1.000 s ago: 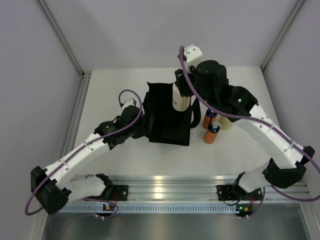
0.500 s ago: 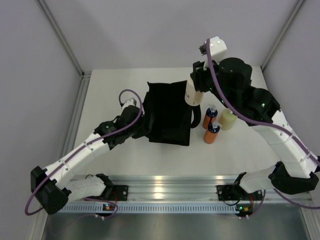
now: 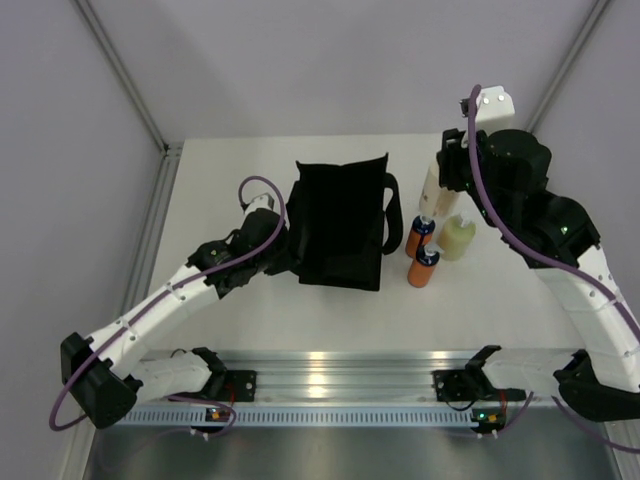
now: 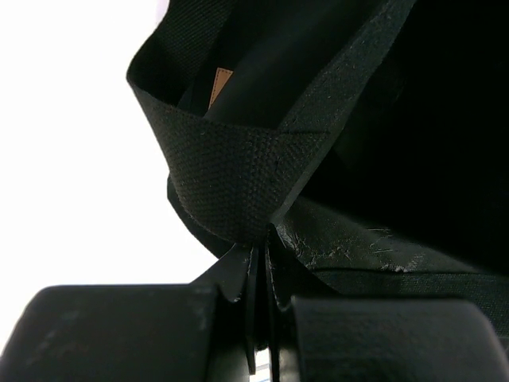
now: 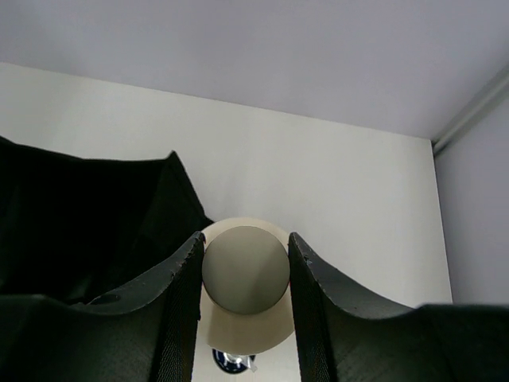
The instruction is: Take the personal care products out of the canvas bag
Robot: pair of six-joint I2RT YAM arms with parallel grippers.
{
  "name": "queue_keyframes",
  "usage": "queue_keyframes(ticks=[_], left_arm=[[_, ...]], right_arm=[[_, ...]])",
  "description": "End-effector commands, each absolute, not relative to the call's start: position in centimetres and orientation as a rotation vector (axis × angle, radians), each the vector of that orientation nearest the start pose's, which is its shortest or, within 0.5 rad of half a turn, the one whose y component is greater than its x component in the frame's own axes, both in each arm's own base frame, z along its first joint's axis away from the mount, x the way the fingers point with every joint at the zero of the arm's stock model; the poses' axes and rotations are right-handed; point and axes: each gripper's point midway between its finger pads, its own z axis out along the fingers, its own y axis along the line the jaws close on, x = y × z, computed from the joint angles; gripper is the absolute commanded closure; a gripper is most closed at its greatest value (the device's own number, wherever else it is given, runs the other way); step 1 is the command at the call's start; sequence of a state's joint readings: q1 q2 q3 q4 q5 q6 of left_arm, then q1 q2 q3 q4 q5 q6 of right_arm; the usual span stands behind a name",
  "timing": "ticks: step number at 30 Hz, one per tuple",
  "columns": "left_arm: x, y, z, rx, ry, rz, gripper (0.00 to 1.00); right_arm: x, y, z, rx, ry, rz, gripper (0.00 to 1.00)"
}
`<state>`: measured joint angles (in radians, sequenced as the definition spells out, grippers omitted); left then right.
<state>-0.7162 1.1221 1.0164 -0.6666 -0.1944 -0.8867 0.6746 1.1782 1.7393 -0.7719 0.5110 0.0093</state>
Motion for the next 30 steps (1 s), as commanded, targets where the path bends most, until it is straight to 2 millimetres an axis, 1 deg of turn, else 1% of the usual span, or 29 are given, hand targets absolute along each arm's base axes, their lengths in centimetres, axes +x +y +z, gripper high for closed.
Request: queue_keyframes(ticks=[1,2,3,4,6,7,10,11,12,13,15,16,18,19,21,22,23,24,25,27,28,30], left_arm=[[24.3,-21.0,19.6,-0.272,2.378,-0.568,1.00],[24.2,-21.0,19.6,-0.270,2.380,-0.567,1.00],[24.2,-21.1,19.5,-0.269,2.381,-0.568,1.00],[24.2,-21.0,19.5,-0.269,2.384,-0.566,1.00],[24.2,-21.1,19.5,-0.267,2.385,-0.569,1.00],[24.1,-21.1,19.4,-0.267,2.386,-0.570,1.00],[24.1,-21.1,19.3,-0.264,2.391,-0.568,1.00],[24.1,-21.1,19.3,-0.264,2.391,-0.568,1.00],[24.1,-21.2,19.3,-0.263,2.393,-0.568,1.00],[24.1,-21.2,19.3,-0.263,2.394,-0.569,1.00],[24.2,-21.3,19.1,-0.262,2.399,-0.567,1.00],[24.1,-21.3,19.0,-0.261,2.402,-0.566,1.00],[24.1,-21.4,19.0,-0.257,2.406,-0.569,1.00],[24.1,-21.3,19.0,-0.254,2.407,-0.569,1.00],[24.1,-21.4,18.9,-0.250,2.409,-0.568,1.00],[24.1,-21.4,18.9,-0.248,2.410,-0.566,1.00],[24.1,-21.4,19.0,-0.246,2.406,-0.569,1.00],[24.1,-21.4,19.0,-0.243,2.407,-0.567,1.00],[24.0,-21.4,19.0,-0.241,2.408,-0.567,1.00],[24.1,-21.4,19.0,-0.237,2.409,-0.568,1.00],[24.1,-21.5,19.1,-0.235,2.408,-0.570,1.00],[24.0,-21.5,19.0,-0.230,2.410,-0.572,1.00]], right_arm=[[29.0,9.9,47.8,-0.074,1.636,0.075,1.00],[28.9,9.6,47.5,-0.066,1.639,0.070,1.00],[28.7,8.7,47.4,-0.043,1.636,0.057,1.00],[28.9,8.5,46.4,-0.041,1.656,0.046,1.00],[28.4,7.6,46.1,-0.016,1.653,0.031,1.00],[28.6,7.2,45.1,-0.003,1.669,0.014,1.00],[28.2,5.9,44.4,0.046,1.654,0.002,1.00],[28.4,5.8,43.5,0.055,1.666,-0.003,1.00],[28.1,5.4,43.4,0.068,1.659,-0.004,1.00],[28.2,5.0,42.3,0.077,1.678,-0.026,1.00],[27.8,4.1,42.1,0.107,1.659,-0.034,1.00],[28.0,4.1,41.0,0.106,1.675,-0.042,1.00],[27.8,3.5,40.6,0.130,1.666,-0.044,1.00],[27.9,3.4,39.6,0.133,1.683,-0.049,1.00],[27.8,2.9,39.2,0.151,1.675,-0.053,1.00],[27.8,2.9,38.0,0.156,1.691,-0.057,1.00],[27.9,2.7,37.6,0.163,1.693,-0.064,1.00],[27.7,2.3,37.6,0.180,1.674,-0.064,1.00],[27.8,2.2,36.3,0.186,1.693,-0.071,1.00],[27.5,1.9,35.8,0.200,1.679,-0.063,1.00],[27.7,1.8,34.9,0.208,1.683,-0.067,1.00],[27.5,1.5,34.4,0.223,1.679,-0.069,1.00]])
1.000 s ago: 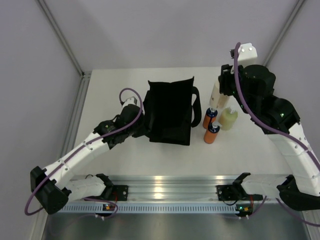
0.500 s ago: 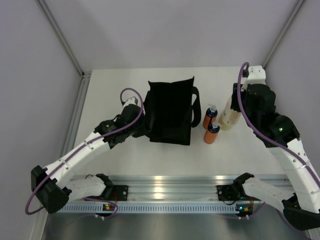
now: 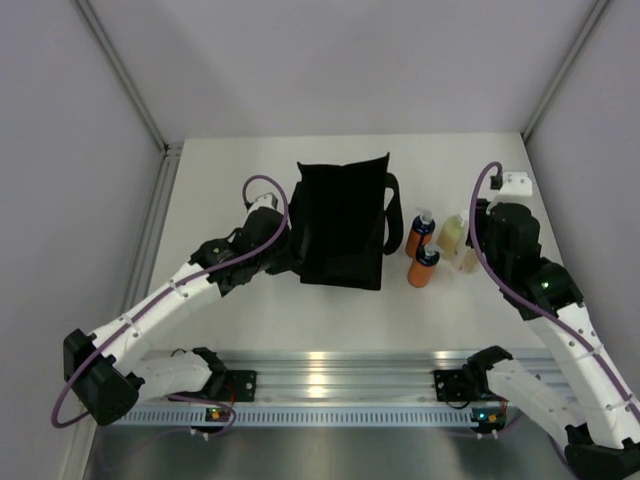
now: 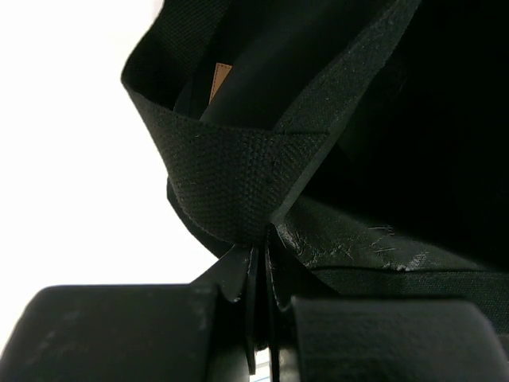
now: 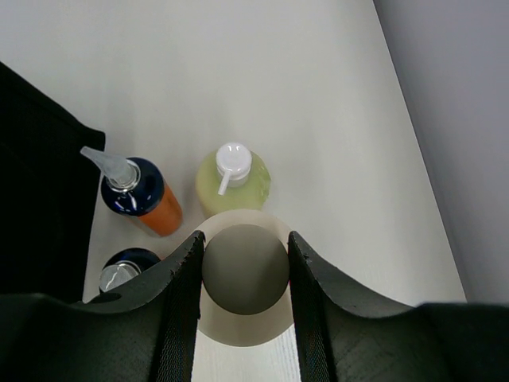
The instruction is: Take the personal care products out of the canvas bag
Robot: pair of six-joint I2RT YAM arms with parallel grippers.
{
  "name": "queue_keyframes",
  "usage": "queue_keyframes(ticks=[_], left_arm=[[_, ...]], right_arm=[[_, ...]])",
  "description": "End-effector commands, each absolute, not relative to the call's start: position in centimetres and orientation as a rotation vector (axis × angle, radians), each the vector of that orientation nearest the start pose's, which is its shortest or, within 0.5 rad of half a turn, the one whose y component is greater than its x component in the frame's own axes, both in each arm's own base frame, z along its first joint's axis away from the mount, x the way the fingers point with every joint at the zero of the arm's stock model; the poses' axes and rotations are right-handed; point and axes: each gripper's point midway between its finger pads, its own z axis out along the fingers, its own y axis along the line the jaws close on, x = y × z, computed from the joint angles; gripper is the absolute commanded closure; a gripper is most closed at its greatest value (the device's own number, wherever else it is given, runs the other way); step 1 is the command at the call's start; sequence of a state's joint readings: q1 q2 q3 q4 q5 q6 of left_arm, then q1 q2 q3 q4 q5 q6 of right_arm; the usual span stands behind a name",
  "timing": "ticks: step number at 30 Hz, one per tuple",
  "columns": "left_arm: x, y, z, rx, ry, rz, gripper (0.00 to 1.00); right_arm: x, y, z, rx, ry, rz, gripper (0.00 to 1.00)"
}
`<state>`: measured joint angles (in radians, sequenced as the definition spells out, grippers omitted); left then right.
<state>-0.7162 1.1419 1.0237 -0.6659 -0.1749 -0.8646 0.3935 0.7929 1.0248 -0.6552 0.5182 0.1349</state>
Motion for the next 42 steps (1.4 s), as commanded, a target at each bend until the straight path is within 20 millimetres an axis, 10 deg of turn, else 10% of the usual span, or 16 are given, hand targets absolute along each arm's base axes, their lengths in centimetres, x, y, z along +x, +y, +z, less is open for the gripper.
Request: queue_keyframes(ticks=[1,26,33,42], left_arm=[[24.0,-21.5,19.0,-0.228,2.410,-0.571,1.00],[24.3,-21.8,19.7,-0.214,2.402,-0.583,1.00],[24.9,-22.1,20.6,-0.197,2.381,-0.584,1.00],[25.9,-22.2,22.4,-0.160,2.329,-0.570,0.62]], right_arm=[[27.6,1.5,33.7,0.225,1.684,-0.070,1.00],[28.5,1.6,22.7,0.253,1.701,-0.078,1.00],[28.8,2.1,21.9,0.218,1.732,-0.066,0.68],[28.7,3.0,21.8,0.183,1.737,-0.022,0.48]])
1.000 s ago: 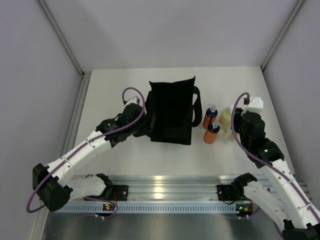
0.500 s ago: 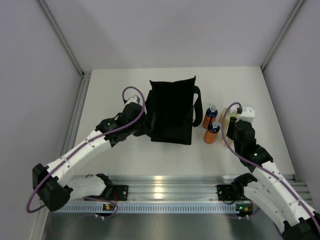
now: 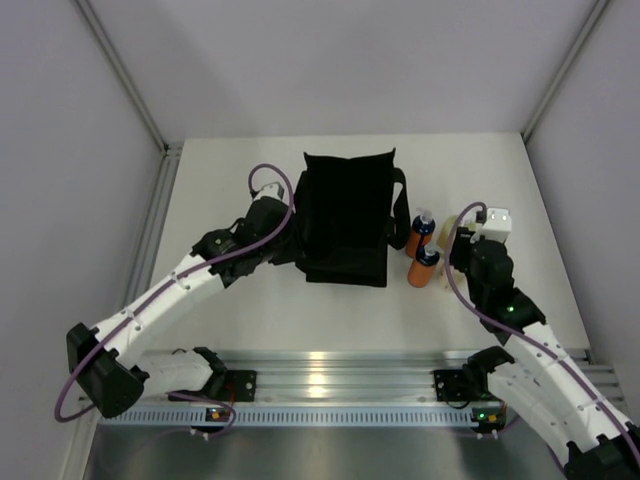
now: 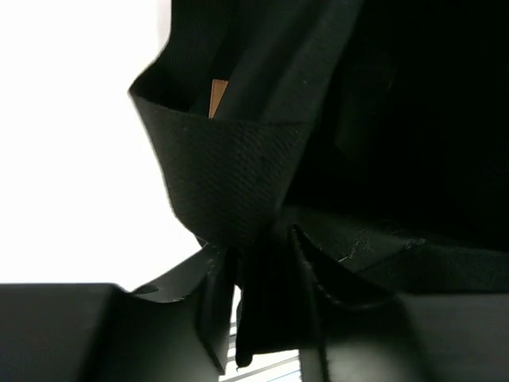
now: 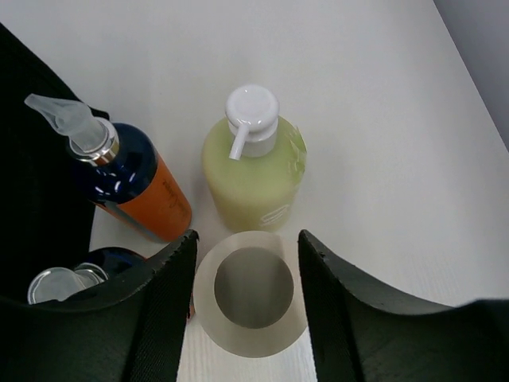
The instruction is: Take the personal care products out of the canvas bag
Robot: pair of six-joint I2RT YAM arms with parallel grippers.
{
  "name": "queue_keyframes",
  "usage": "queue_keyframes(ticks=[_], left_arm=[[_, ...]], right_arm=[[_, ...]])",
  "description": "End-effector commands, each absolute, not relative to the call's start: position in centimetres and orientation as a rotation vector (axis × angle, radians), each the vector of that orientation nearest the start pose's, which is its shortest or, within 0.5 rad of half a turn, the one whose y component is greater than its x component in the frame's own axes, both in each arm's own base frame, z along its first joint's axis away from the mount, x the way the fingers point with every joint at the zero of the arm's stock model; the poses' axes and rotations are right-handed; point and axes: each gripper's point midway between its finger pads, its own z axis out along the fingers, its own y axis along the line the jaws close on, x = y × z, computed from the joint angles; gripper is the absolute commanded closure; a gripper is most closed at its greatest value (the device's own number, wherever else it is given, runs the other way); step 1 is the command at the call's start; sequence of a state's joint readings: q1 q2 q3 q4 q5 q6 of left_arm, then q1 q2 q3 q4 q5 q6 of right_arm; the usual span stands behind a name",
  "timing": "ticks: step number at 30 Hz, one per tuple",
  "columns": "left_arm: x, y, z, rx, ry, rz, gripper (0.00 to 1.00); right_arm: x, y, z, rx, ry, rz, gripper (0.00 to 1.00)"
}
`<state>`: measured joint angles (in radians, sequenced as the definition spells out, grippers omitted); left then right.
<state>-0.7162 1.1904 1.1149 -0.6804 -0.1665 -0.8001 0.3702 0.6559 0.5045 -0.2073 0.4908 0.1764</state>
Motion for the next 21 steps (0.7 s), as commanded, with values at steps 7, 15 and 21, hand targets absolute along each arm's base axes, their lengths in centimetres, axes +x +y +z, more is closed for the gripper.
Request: queue_keyframes(ticks=[7,15,21], left_arm=[[26.5,-21.9,24.4,-0.149,2.285,-0.547,0.34],[28.4,-20.6,29.2,-0.133,2.157,-0.465,0.01],[30.0,-18.9,31.8,-0.131,2.079,-0.351,0.01]], right_arm=[[28.3,3.0,23.6,0.170,1.722,-0.014,0.33],[27.5,2.7,30.2,0.128,1.696,-0.028,0.15],[26.1,2.5,33.9,0.104,1.744,-0.027,0.00]])
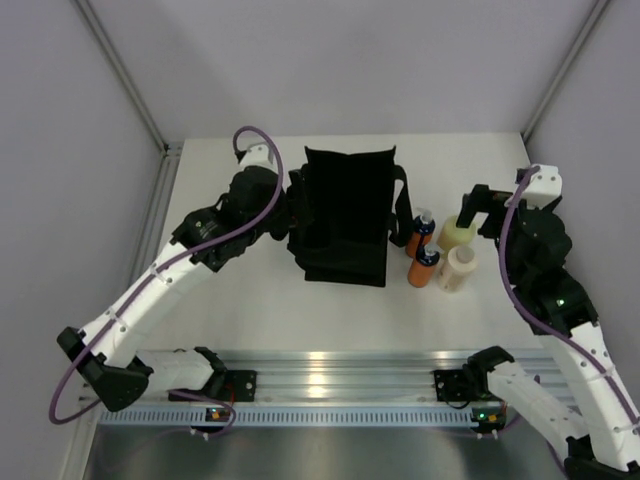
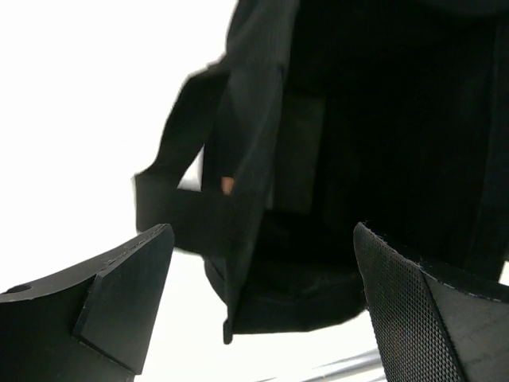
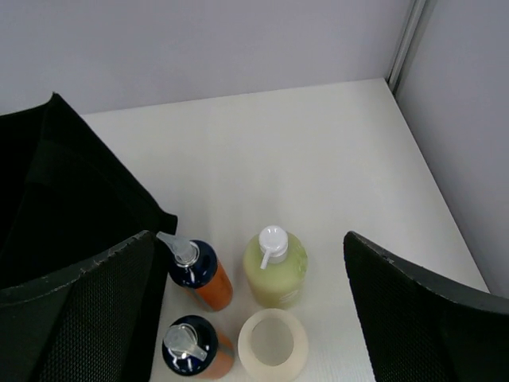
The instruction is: Take the personal care products out of the canvas bag
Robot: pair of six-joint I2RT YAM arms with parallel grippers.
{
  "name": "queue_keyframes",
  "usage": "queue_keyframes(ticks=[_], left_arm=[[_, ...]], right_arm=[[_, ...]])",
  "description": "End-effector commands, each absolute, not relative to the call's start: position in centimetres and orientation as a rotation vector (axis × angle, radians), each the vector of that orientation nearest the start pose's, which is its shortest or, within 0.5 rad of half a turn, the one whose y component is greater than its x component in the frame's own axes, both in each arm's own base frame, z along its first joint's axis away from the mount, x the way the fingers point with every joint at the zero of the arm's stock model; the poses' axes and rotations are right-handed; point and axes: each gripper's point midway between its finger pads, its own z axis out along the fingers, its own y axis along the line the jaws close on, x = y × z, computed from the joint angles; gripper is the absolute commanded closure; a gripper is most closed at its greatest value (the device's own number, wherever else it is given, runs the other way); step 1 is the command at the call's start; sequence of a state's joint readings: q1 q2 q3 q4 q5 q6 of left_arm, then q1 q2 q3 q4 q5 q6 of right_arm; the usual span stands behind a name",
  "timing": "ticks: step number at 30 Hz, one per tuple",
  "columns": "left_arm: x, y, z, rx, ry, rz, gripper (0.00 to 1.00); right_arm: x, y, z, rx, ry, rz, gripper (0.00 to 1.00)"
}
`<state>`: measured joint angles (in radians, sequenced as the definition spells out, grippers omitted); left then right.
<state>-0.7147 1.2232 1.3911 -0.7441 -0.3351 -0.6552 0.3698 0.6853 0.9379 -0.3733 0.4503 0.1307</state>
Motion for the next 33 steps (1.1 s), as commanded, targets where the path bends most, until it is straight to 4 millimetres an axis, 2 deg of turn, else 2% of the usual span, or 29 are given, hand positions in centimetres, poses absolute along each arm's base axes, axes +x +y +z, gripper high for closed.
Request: queue_keyframes(ticks=[1,2,4,5,7,8,10,11,14,15,16,17,18,19,25,27,33], left_arm=[[30.3,-18.6,32.7,-0.131,2.056,-0.340,0.01],[30.8,-17.7,32.9,-0.151,2.048,-0.288,0.01],[31.4,-16.5,33.6,-0.160,2.029,-0.216,0.01],[31.8,-15.1,34.6,-0.196,1.999,-0.157,0.01],[32.5,-13.1,35.6,-0.224,1.968,-0.081,0.01],[32.6,-12.3,36.8,-0.244,1.941,-0.070,0.01],[33.0,-9.9,37.9,-0.284,1.908,-0.007,0.01],[32.9,-9.2,38.4,-0.295,1.893,0.012,0.01],[31.8,-5.9,39.6,-0.350,1.830,0.145,0.01],[31.3,-5.2,39.3,-0.355,1.827,0.184,0.01],[30.3,-3.7,40.0,-0.400,1.784,0.217,0.01],[29.7,-3.0,39.9,-0.417,1.774,0.233,0.01],[29.3,-2.6,39.1,-0.423,1.781,0.254,0.01],[28.2,-1.9,39.4,-0.444,1.757,0.243,0.01],[25.1,-0.8,37.0,-0.445,1.762,0.170,0.01],[24.1,-0.5,37.0,-0.457,1.745,0.120,0.01],[23.1,-0.1,35.5,-0.441,1.767,0.122,0.01]], right_arm=[[25.9,2.6,34.4,0.093,1.751,-0.017,0.01],[25.6,2.7,35.9,0.096,1.736,0.000,0.01],[24.9,2.5,36.3,0.089,1.762,-0.003,0.00],[24.4,2.2,37.6,0.111,1.742,0.005,0.01],[23.6,1.8,38.2,0.115,1.753,-0.003,0.00],[23.0,1.6,39.4,0.123,1.730,0.008,0.00],[22.0,0.9,39.8,0.138,1.737,-0.008,0.01],[21.4,0.6,40.8,0.146,1.720,-0.006,0.00],[19.7,-0.2,41.7,0.146,1.719,-0.019,0.01],[19.2,-0.5,41.8,0.148,1.724,-0.025,0.01],[18.6,-0.8,42.0,0.154,1.723,-0.030,0.01],[17.8,-1.1,42.0,0.149,1.737,-0.037,0.00],[17.3,-1.3,41.9,0.149,1.742,-0.040,0.01],[16.7,-1.5,41.8,0.150,1.743,-0.037,0.00],[14.6,-2.6,39.8,0.153,1.775,-0.068,0.00],[14.3,-2.8,39.4,0.167,1.772,-0.070,0.01],[13.9,-3.3,38.4,0.164,1.779,-0.101,0.01]])
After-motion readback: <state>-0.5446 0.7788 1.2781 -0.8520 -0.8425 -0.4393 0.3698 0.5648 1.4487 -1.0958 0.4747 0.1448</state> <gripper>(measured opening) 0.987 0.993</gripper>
